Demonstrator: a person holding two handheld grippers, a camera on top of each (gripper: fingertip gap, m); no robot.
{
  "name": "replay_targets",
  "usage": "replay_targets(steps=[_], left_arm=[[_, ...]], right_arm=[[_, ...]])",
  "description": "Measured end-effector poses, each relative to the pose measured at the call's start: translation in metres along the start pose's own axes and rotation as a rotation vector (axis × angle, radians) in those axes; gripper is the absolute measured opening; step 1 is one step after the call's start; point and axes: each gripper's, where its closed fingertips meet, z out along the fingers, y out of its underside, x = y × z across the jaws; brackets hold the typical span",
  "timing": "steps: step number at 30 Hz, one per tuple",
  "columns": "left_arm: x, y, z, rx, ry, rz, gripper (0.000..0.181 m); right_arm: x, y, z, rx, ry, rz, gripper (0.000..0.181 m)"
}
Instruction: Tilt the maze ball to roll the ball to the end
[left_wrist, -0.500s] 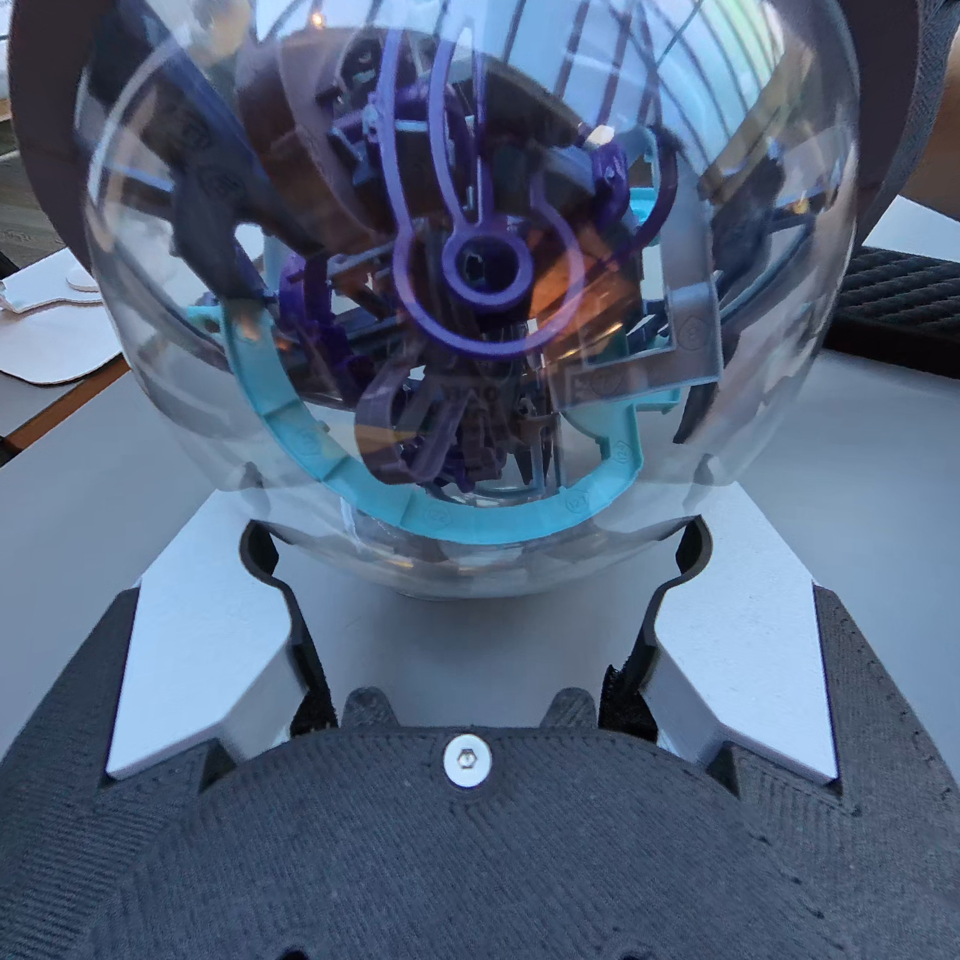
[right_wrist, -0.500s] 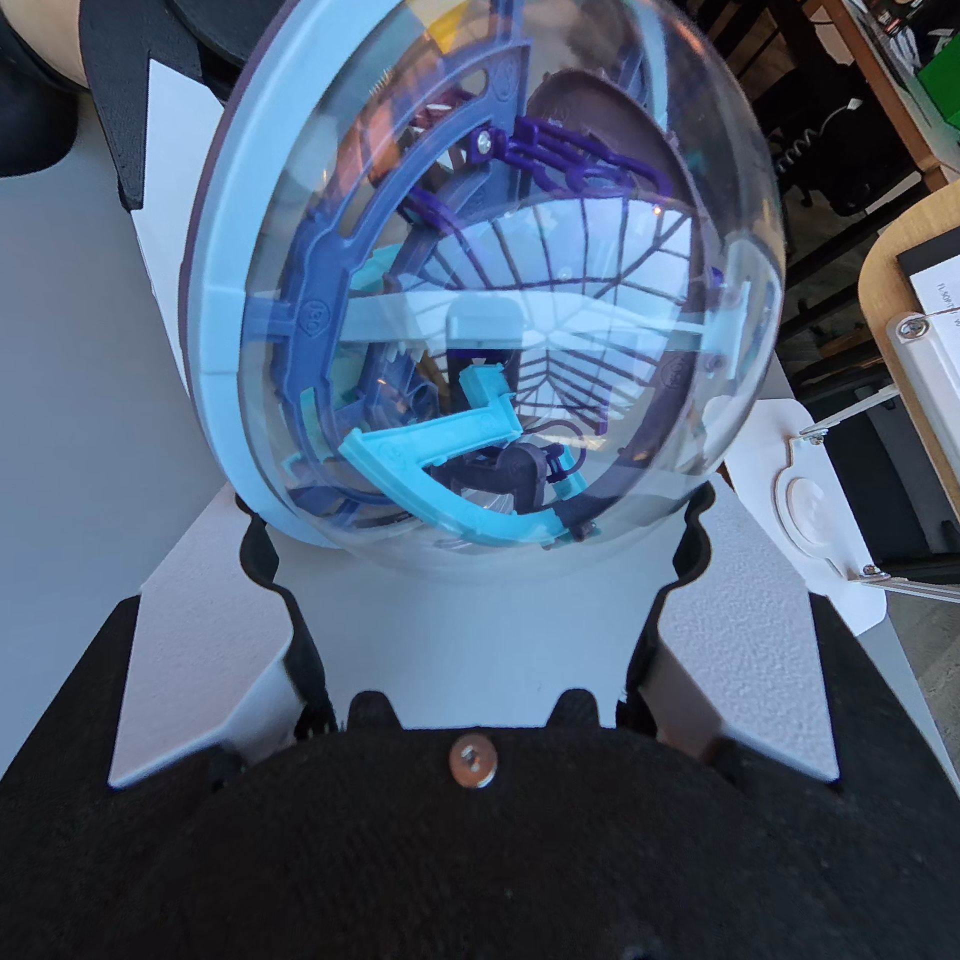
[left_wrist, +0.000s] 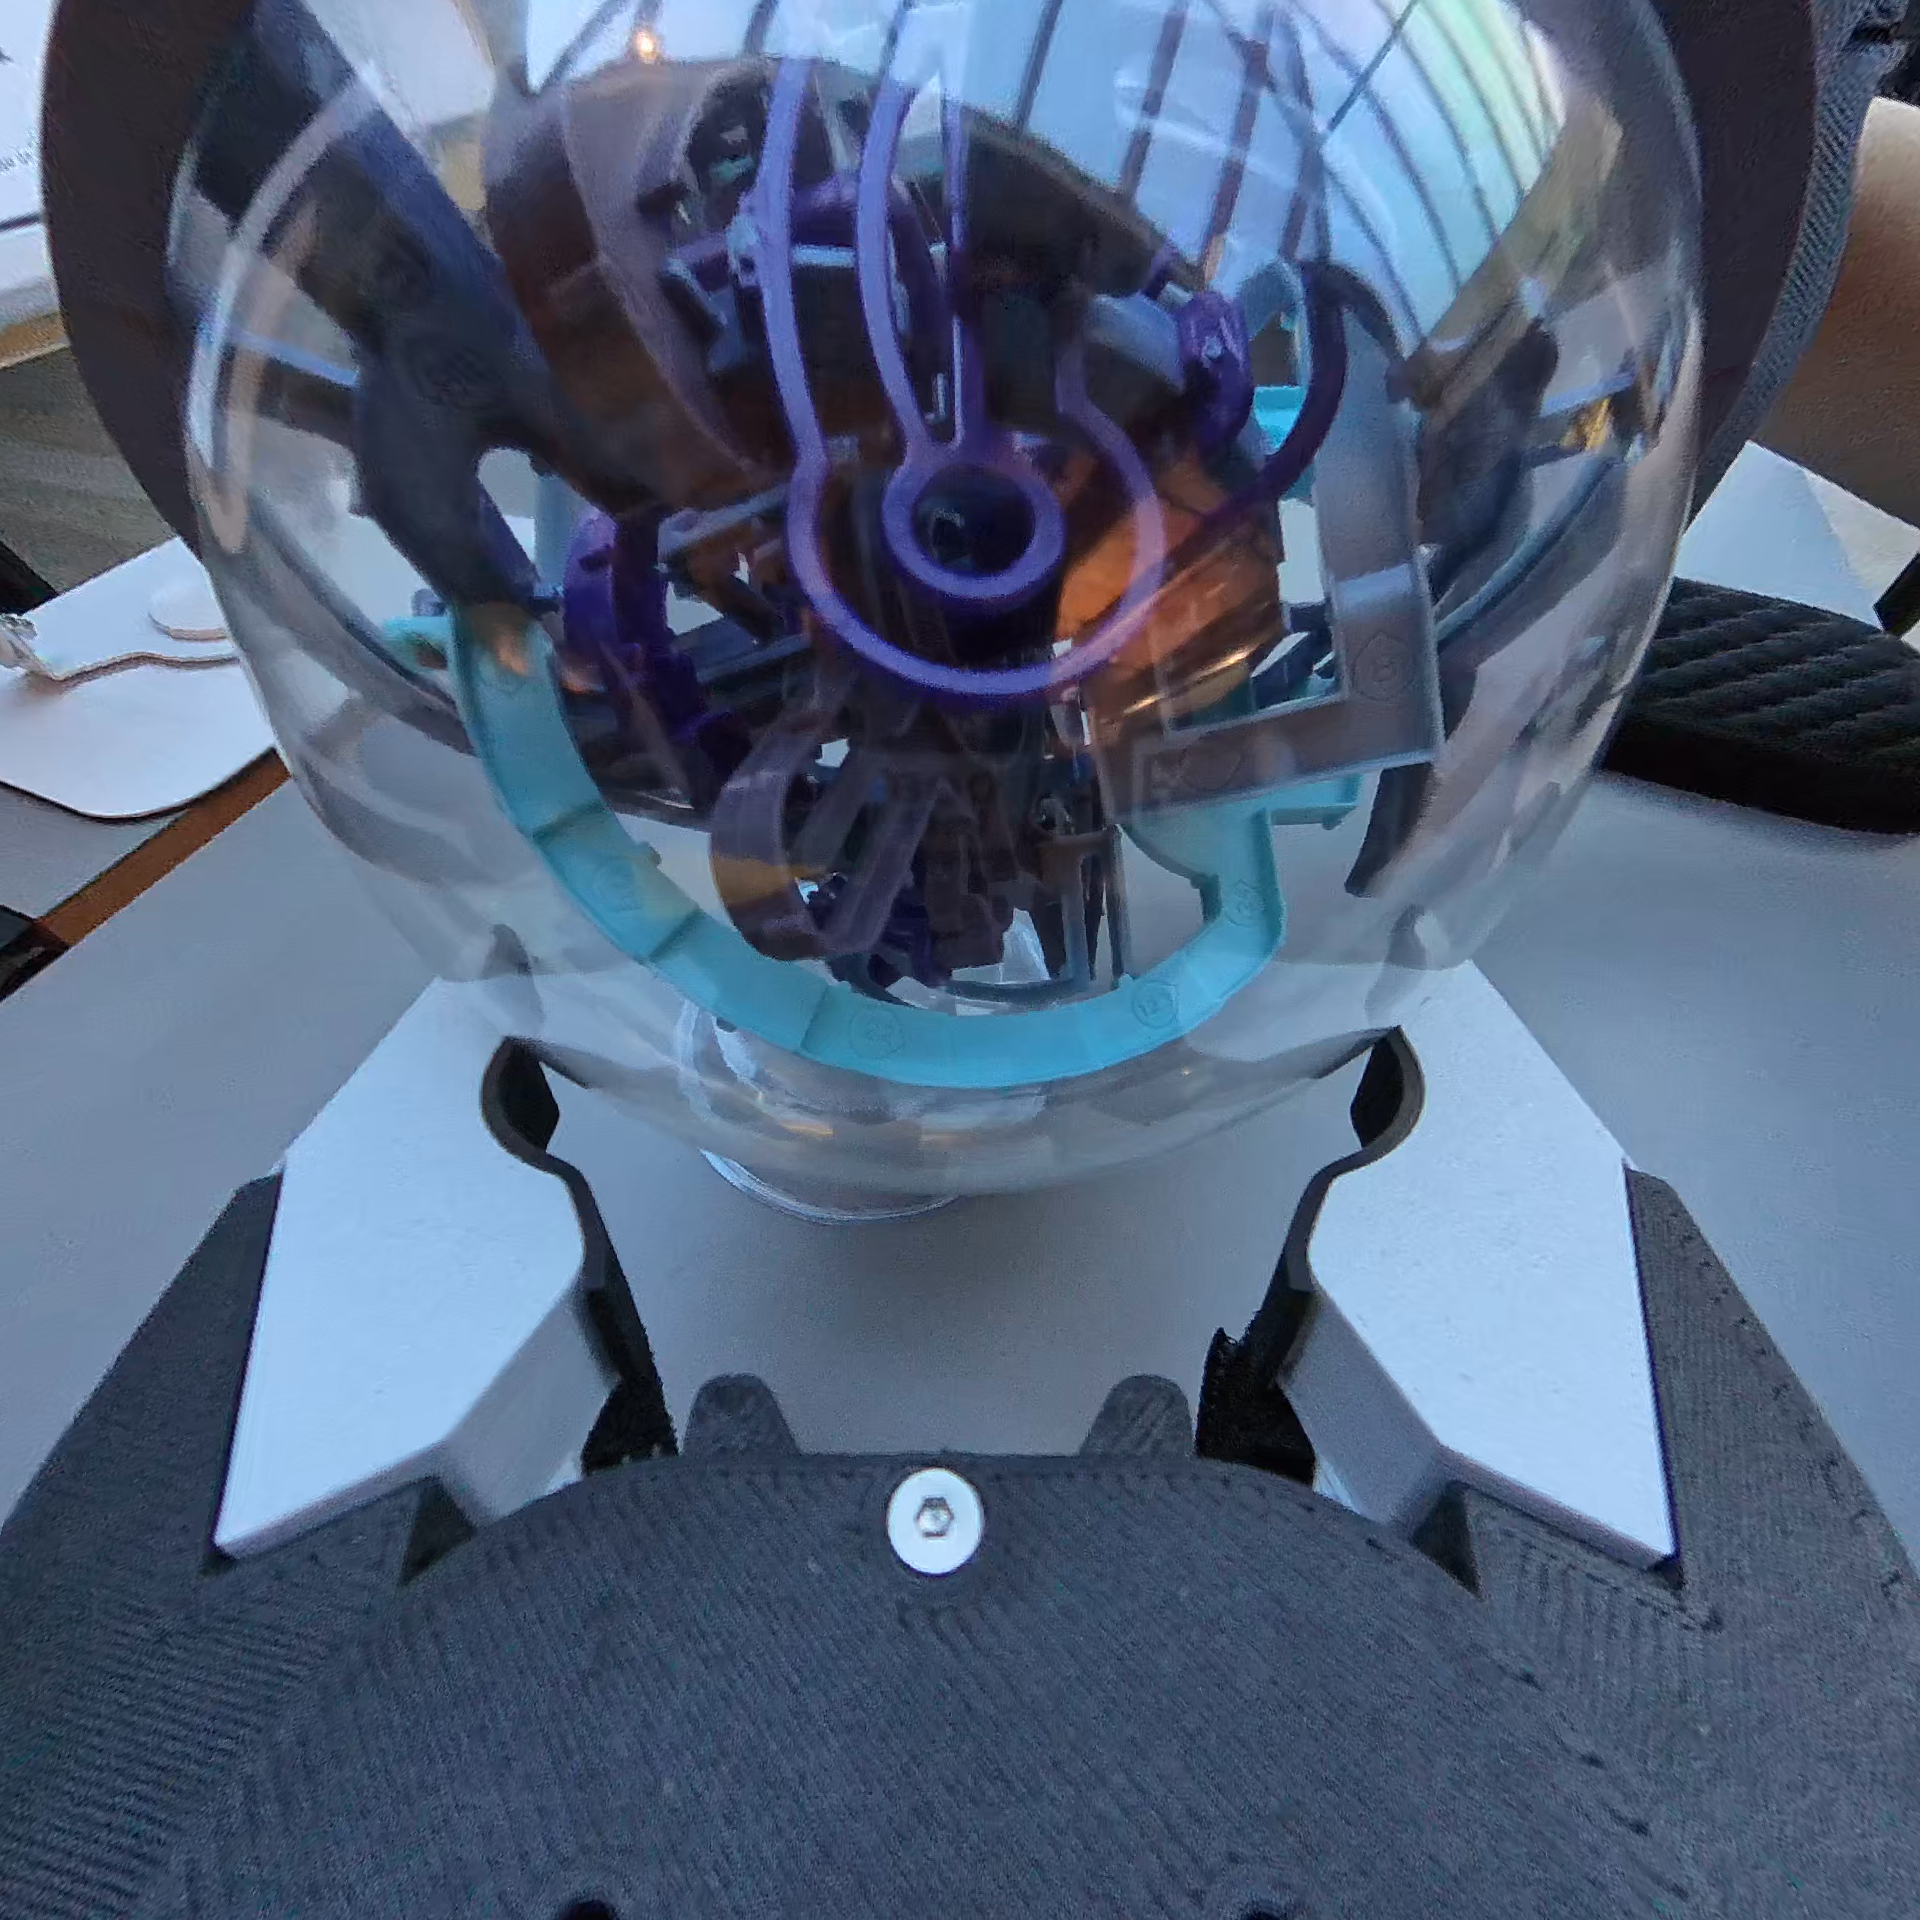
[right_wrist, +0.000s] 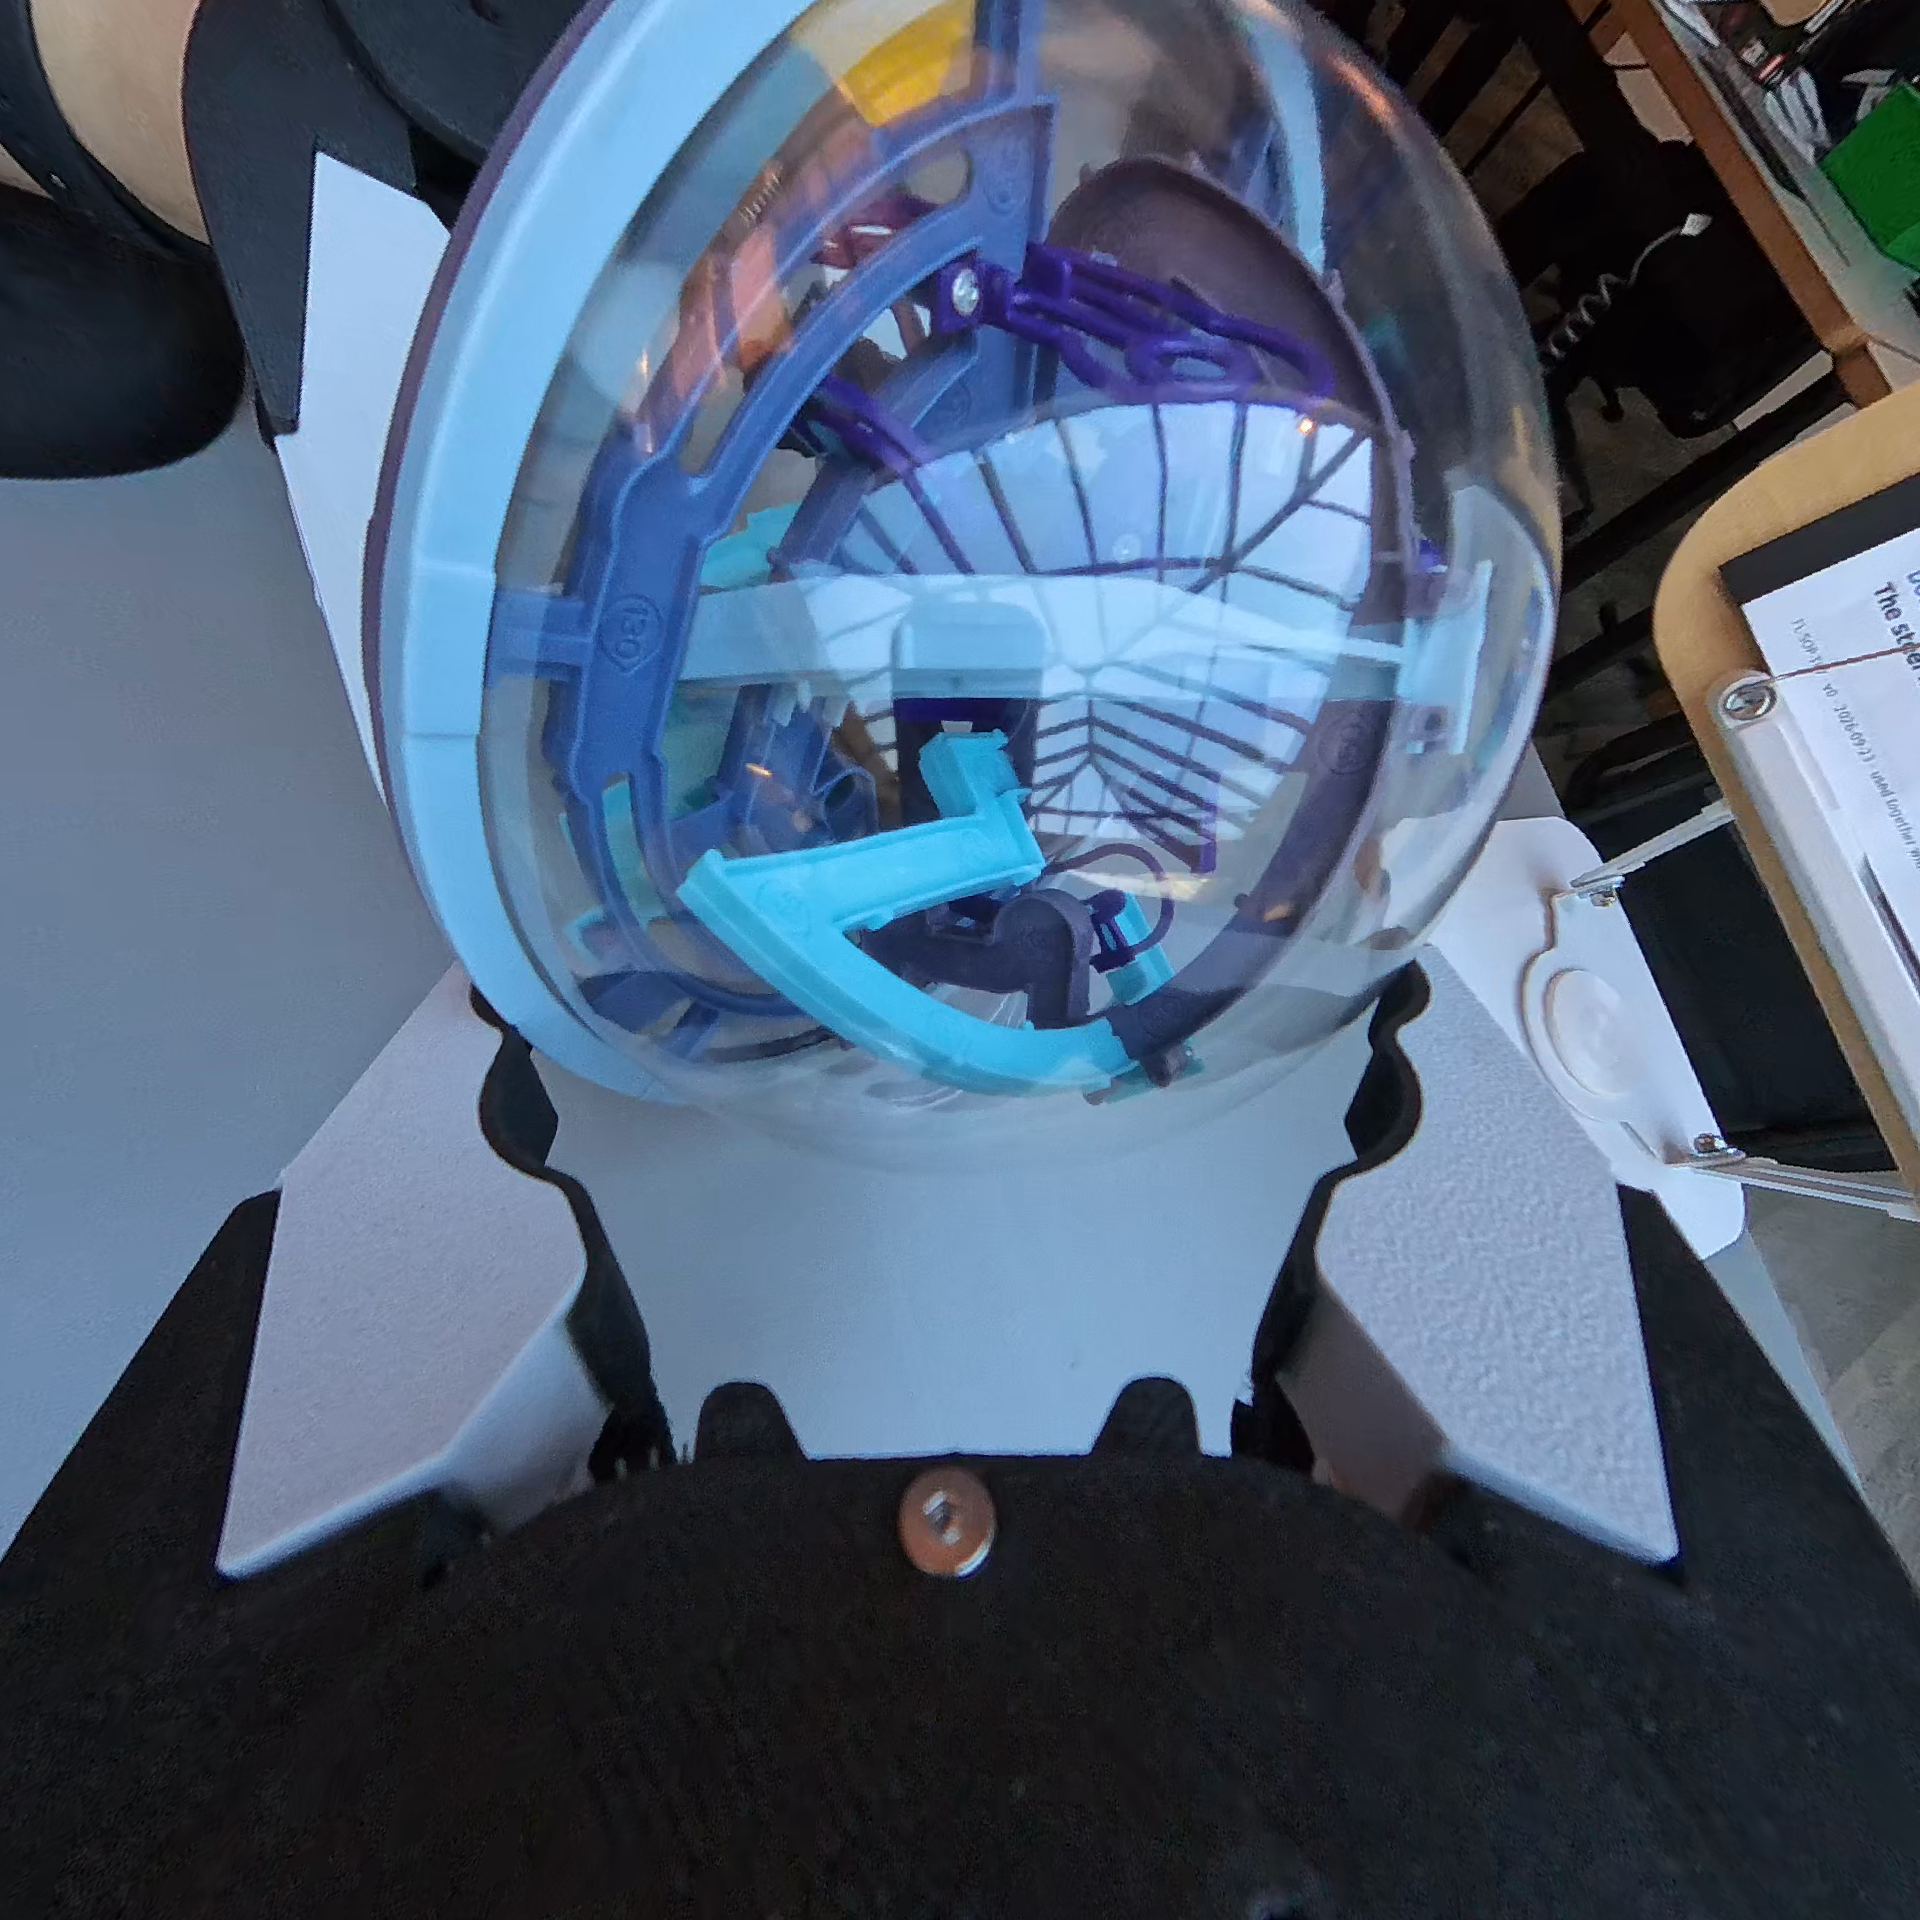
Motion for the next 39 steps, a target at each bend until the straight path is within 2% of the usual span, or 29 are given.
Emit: replay_targets(steps=[12,27,39], left_arm=[[0.003,-0.026,-0.015,0.003,0.009,0.009,0.155],[0.004,-0.072,-0.049,-0.054,-0.047,0.116,0.155],[0.007,-0.093,-0.063,-0.059,-0.088,0.205,0.155]], right_arm=[[0.007,-0.026,-0.017,0.017,0.015,-0.001,0.156],[0.017,-0.073,-0.043,0.112,0.08,-0.035,0.156],[0.02,-0.093,-0.057,0.167,0.141,-0.079,0.156]])
